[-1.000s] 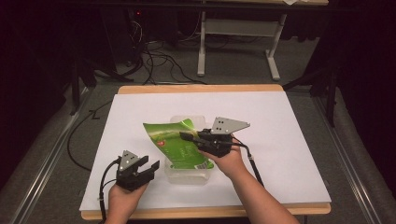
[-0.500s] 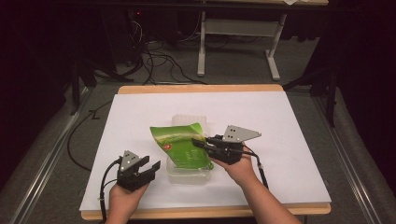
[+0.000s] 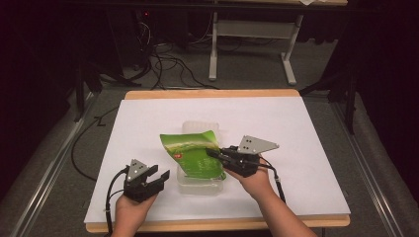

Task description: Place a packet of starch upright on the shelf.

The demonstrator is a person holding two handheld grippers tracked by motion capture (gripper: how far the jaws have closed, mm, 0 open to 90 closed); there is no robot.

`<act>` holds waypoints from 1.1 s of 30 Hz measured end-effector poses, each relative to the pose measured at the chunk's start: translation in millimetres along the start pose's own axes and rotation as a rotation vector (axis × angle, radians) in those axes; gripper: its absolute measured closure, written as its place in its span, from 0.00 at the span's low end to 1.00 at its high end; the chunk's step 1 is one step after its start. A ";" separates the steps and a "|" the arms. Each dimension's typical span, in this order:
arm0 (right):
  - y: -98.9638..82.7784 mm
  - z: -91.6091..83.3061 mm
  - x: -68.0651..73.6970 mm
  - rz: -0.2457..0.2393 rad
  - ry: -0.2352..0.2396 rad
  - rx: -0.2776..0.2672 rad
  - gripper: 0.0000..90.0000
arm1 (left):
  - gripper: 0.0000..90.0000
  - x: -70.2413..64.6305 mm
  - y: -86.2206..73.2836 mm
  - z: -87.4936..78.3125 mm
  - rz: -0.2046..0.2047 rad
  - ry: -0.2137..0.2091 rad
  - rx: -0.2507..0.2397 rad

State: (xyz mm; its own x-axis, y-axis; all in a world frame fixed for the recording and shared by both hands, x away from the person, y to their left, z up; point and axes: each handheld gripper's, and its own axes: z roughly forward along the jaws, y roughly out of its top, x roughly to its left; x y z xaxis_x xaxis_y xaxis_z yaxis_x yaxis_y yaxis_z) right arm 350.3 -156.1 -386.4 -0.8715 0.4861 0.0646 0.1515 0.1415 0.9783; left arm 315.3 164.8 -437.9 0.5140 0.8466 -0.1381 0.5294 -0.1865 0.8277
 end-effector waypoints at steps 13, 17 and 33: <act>-4.2 -1.8 2.1 -0.007 -0.004 0.017 1.00 | 0.56 -0.3 -0.2 1.0 0.001 -0.003 0.002; -7.6 -3.5 2.2 -0.008 -0.005 0.034 1.00 | 0.56 -0.6 -0.2 1.3 0.003 -0.004 0.005; -19.3 -5.0 2.9 0.006 -0.005 0.067 1.00 | 0.56 -1.1 -0.4 1.5 0.004 -0.005 0.006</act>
State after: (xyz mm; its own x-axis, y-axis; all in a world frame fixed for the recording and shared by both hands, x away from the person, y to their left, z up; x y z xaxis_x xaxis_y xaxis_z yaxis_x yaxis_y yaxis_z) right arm 342.5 -161.7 -404.1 -0.8682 0.4913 0.0696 0.1878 0.1956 0.9625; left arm 315.6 163.2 -438.9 0.5196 0.8432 -0.1381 0.5314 -0.1923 0.8250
